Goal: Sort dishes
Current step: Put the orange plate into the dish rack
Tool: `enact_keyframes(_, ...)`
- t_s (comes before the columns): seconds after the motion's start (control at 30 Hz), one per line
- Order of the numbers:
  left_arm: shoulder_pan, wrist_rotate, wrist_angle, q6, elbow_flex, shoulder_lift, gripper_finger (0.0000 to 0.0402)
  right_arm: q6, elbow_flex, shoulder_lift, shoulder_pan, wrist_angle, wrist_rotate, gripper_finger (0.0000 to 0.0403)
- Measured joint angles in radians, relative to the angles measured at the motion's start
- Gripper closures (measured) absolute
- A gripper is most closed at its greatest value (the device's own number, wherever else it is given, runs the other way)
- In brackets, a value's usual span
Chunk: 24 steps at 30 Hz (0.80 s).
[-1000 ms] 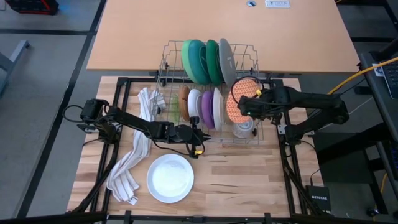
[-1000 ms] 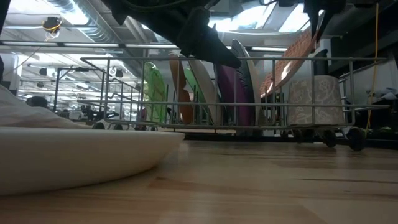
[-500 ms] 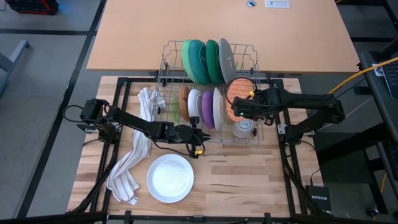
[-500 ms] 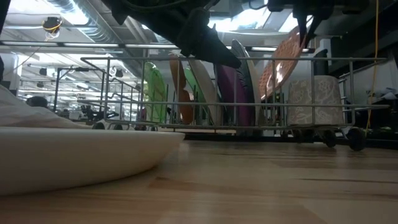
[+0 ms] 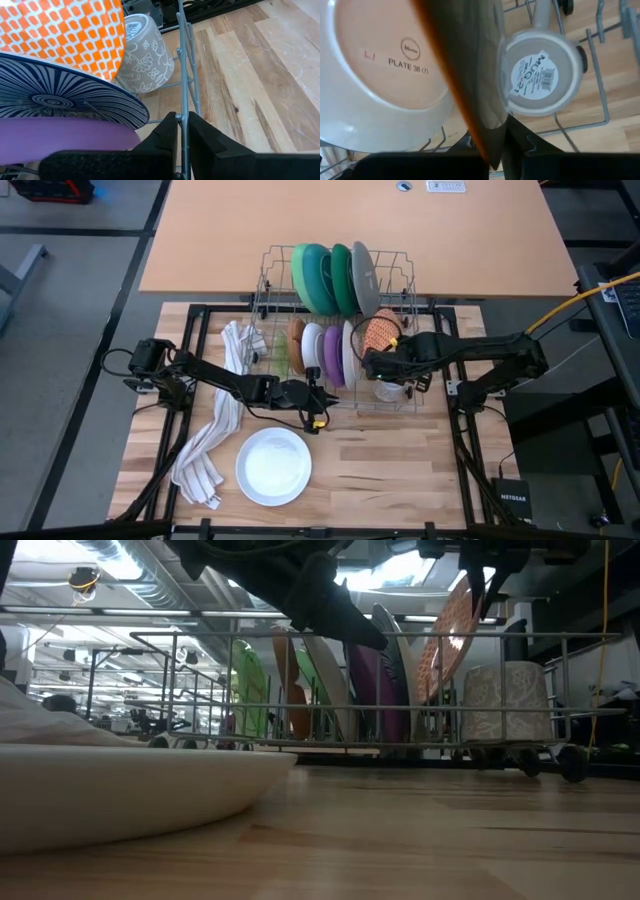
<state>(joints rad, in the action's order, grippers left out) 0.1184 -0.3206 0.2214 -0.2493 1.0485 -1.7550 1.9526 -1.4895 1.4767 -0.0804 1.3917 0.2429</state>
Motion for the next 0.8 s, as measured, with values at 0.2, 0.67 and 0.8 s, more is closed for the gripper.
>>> enact_keyframes(0.2, -0.001, -0.004, 0.001, 0.004, 0.0, 0.0, 0.0383, -0.006, -0.005, 0.061, -0.001, -0.012, 0.013, 0.038)
enact_keyframes(0.67, -0.003, -0.012, 0.002, -0.012, 0.0, -0.001, 0.0379, 0.011, -0.003, 0.112, -0.039, -0.021, 0.068, 0.0379)
enact_keyframes(0.8, -0.003, -0.011, 0.001, -0.012, 0.0, -0.001, 0.0379, 0.011, -0.002, 0.118, -0.039, -0.048, 0.081, 0.0379)
